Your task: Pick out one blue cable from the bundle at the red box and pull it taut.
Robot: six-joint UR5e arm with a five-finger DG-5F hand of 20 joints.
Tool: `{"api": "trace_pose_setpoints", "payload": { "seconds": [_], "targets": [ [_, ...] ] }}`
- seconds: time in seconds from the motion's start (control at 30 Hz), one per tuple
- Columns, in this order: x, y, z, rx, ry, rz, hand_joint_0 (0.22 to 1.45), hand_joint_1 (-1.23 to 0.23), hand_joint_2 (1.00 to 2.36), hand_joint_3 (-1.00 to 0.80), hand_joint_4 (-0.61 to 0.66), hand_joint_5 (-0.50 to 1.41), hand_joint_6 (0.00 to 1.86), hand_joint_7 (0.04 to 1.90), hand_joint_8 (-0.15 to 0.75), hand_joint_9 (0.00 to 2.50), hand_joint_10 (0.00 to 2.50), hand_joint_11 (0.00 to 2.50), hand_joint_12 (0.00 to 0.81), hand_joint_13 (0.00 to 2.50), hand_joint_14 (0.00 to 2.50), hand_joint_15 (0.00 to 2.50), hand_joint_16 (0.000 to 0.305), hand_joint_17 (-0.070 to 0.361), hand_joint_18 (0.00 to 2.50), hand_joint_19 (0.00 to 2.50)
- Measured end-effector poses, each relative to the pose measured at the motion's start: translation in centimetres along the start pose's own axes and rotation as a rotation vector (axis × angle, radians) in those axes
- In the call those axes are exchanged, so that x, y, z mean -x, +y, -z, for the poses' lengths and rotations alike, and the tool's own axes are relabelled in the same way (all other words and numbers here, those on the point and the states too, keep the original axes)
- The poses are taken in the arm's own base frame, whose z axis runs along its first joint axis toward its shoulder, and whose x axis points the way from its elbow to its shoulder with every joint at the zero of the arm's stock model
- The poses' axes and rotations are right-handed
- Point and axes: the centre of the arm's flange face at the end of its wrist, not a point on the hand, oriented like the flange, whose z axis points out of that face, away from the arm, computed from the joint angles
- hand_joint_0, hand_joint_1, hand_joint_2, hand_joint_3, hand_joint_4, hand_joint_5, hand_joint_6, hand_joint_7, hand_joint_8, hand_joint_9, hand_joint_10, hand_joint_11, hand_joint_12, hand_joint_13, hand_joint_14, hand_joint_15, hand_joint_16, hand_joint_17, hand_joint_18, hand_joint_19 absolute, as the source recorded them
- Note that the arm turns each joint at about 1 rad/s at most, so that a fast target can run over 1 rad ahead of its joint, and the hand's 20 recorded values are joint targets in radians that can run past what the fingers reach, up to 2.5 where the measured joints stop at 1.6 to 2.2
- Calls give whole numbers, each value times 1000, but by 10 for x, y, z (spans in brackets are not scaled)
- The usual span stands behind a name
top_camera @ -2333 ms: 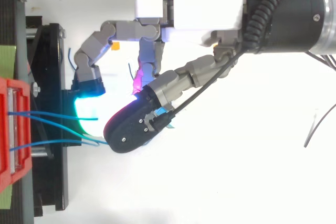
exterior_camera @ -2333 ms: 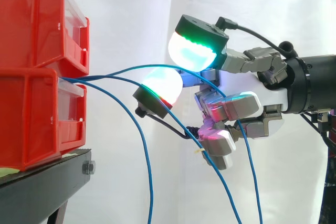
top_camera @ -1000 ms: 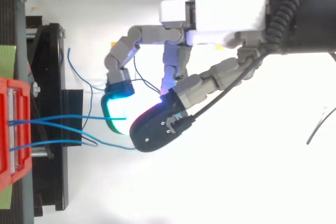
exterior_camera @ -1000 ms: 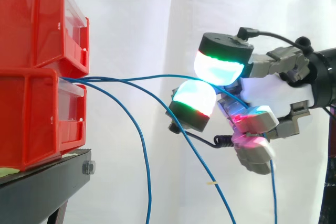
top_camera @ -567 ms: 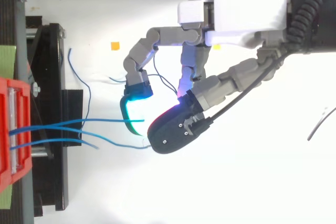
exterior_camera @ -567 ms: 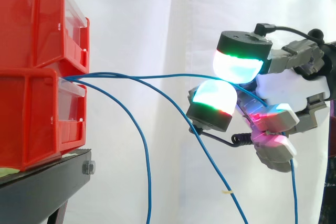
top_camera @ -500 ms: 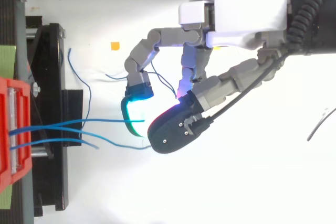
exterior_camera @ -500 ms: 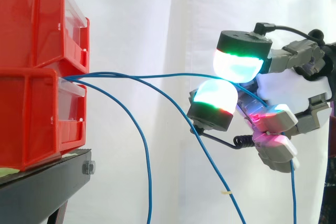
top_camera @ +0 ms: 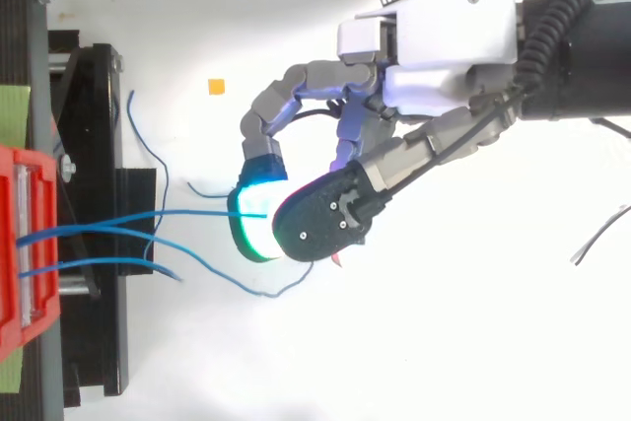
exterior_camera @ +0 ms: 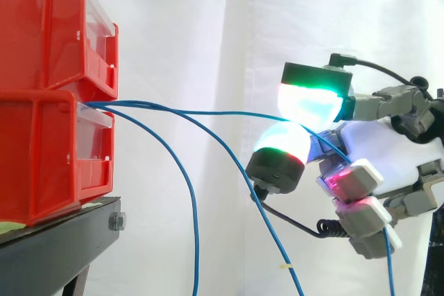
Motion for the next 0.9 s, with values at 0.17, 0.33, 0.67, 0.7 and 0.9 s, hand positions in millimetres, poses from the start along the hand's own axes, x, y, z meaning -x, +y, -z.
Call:
{"api": "trace_pose_setpoints", "payload": {
  "seconds": [0.17,0.33,0.67,0.7,0.9],
  "targets": [
    [4,-6,-5,49,2,-50,609,-682,1017,-228,-98,-40,880,988,353,1294,22,606,370,1131,21,569,52,118,1028,639],
    [5,-5,-6,66,3,-85,613,-669,1017,-245,-97,-46,886,963,356,1294,25,614,361,1132,21,580,51,114,1021,649],
    [5,-3,-10,106,9,-83,612,-659,1018,-245,-97,-50,889,959,349,1315,26,659,362,1166,23,635,50,112,1021,663],
    [5,-6,-10,105,9,-75,612,-659,1018,-245,-97,-50,889,959,350,1315,24,667,364,1166,23,633,50,112,1021,664],
    [8,-23,-11,127,7,7,611,-658,1018,-245,-97,-50,890,956,345,1317,26,670,361,1168,21,638,50,112,1021,672]
  ]
}}
